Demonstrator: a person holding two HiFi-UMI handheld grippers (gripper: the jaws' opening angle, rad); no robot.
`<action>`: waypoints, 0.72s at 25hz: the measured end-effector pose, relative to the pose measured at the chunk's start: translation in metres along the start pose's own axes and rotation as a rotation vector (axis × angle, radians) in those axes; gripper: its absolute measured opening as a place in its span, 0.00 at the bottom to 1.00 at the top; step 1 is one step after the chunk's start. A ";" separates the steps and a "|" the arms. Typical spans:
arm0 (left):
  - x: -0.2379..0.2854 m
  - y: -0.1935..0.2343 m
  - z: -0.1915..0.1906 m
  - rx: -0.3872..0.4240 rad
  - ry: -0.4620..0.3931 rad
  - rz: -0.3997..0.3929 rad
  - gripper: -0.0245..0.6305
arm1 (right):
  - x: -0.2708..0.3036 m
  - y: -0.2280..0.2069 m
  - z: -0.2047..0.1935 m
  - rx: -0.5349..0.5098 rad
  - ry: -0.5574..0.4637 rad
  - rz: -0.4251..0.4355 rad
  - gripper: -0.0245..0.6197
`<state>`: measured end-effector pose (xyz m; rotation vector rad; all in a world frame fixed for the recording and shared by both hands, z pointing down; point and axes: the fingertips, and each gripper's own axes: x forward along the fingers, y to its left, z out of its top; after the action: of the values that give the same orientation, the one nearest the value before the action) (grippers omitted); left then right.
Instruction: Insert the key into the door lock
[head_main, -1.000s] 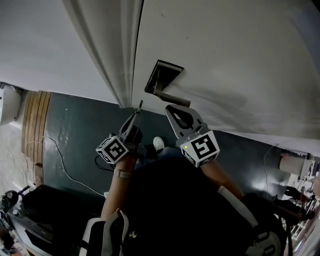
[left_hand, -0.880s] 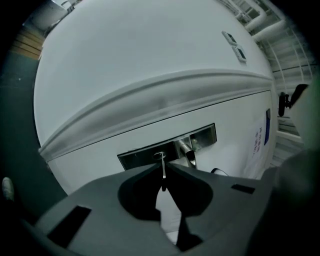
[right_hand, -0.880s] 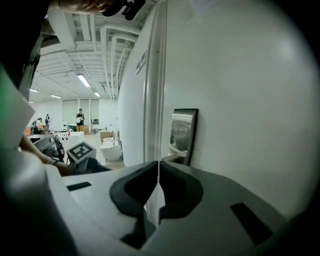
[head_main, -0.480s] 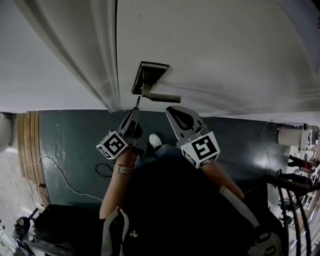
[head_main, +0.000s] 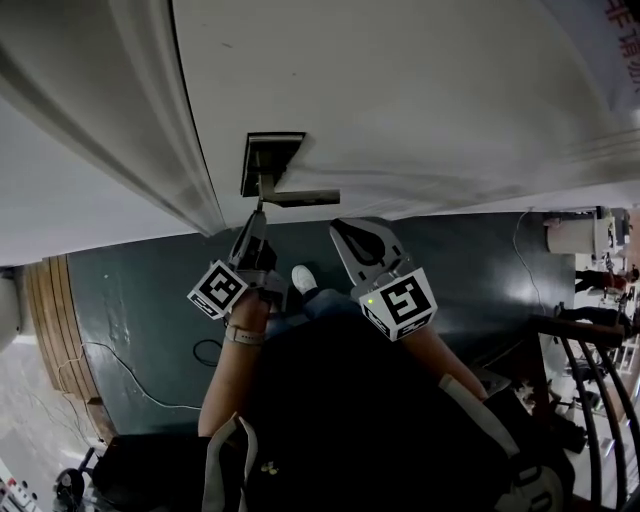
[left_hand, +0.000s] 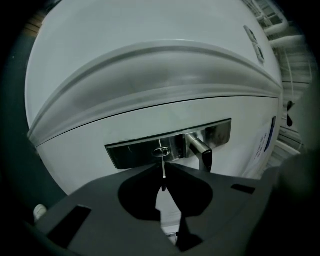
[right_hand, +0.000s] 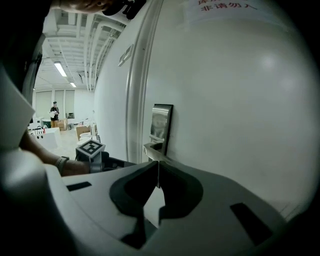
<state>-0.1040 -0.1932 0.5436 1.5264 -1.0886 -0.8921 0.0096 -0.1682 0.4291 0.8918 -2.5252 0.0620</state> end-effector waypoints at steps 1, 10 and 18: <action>0.000 0.001 0.000 -0.001 -0.002 0.009 0.08 | -0.001 -0.001 -0.001 0.003 0.002 -0.007 0.06; -0.002 -0.005 -0.001 -0.032 -0.046 0.028 0.08 | -0.007 -0.006 -0.002 0.006 0.004 -0.029 0.06; 0.000 -0.006 0.002 -0.048 -0.079 0.013 0.08 | -0.010 -0.005 0.000 -0.003 0.005 -0.031 0.06</action>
<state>-0.1051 -0.1935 0.5372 1.4543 -1.1245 -0.9700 0.0195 -0.1669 0.4245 0.9288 -2.5052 0.0510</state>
